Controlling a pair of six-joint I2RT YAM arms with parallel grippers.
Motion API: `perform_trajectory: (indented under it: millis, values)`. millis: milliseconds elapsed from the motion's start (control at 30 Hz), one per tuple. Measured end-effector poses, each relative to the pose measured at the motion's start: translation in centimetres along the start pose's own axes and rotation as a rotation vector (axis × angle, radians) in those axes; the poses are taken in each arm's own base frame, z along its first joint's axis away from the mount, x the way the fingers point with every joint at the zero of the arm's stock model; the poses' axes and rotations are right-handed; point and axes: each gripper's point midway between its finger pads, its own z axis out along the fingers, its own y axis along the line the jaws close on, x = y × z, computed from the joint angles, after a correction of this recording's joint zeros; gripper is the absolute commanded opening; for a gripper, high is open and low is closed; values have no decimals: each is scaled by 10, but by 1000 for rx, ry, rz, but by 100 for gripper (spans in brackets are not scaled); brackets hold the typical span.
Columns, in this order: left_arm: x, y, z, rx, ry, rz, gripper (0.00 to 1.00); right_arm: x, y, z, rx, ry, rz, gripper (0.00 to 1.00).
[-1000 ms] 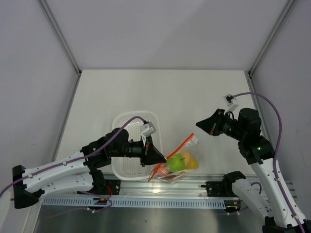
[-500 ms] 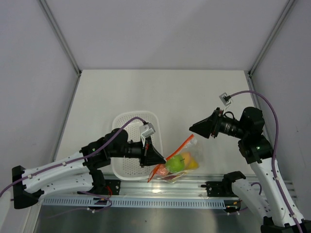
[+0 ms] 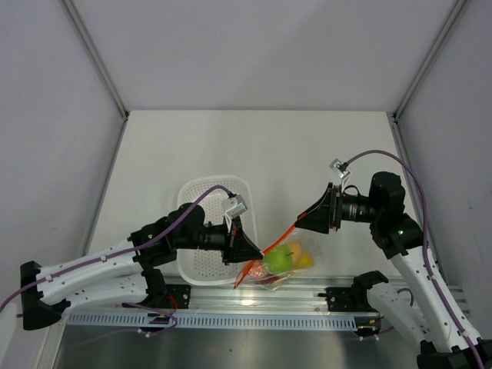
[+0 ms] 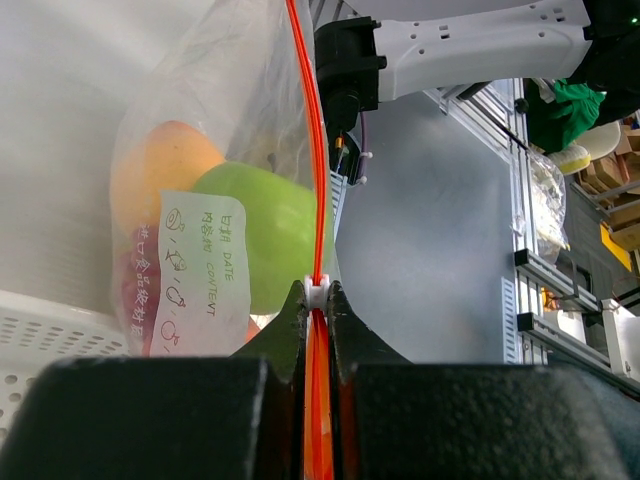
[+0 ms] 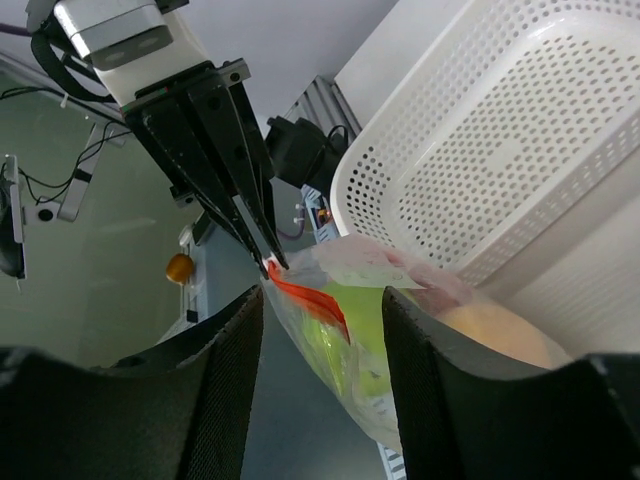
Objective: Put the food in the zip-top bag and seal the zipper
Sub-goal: Zip the zipper food storage bag at the center of the board.
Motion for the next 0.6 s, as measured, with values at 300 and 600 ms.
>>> perform_trajectory:
  millis: [300, 600]
  values:
    - [0, 0, 0, -1, 1, 0, 0, 11, 3, 7, -35, 46, -6, 26]
    - [1, 1, 0, -2, 3, -1, 1, 12, 0, 9, -34, 57, -18, 0]
